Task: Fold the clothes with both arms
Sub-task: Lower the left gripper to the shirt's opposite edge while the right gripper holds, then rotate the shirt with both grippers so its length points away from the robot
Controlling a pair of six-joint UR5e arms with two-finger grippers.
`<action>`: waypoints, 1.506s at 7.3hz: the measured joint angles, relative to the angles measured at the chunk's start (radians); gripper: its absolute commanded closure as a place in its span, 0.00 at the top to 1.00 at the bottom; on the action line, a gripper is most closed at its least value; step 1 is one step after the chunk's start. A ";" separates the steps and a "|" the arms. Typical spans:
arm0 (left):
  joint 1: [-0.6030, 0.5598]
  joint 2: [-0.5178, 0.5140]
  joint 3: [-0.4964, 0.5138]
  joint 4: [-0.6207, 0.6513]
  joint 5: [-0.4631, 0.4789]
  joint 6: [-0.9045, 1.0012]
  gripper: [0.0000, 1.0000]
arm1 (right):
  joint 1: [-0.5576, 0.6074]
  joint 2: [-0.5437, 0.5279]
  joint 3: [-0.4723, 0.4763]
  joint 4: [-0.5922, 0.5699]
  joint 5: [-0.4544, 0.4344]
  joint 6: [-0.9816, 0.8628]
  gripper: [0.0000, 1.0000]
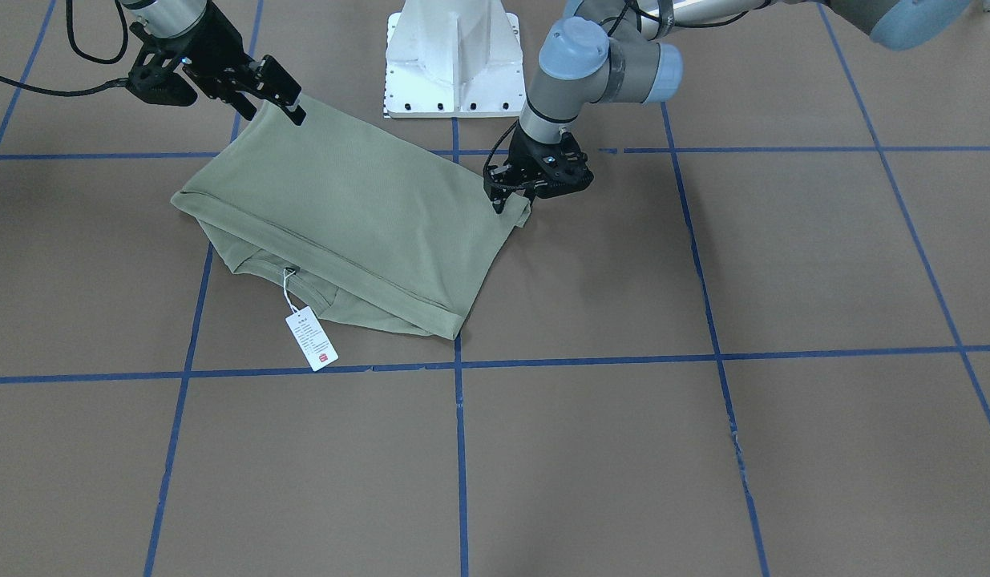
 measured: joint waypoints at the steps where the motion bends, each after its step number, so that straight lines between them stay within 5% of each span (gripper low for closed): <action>1: -0.001 0.000 -0.009 0.014 0.000 0.002 0.00 | 0.001 -0.001 0.000 0.000 0.000 0.000 1.00; 6: -0.127 -0.019 0.016 0.066 0.062 0.112 0.00 | 0.021 -0.002 0.009 0.000 -0.003 0.001 1.00; 9: -0.276 -0.086 0.186 0.009 0.081 0.297 0.00 | 0.036 0.008 0.007 0.000 -0.012 0.002 1.00; 11: -0.347 -0.166 0.375 -0.165 0.086 0.389 0.00 | 0.043 0.016 0.004 0.000 -0.015 0.002 1.00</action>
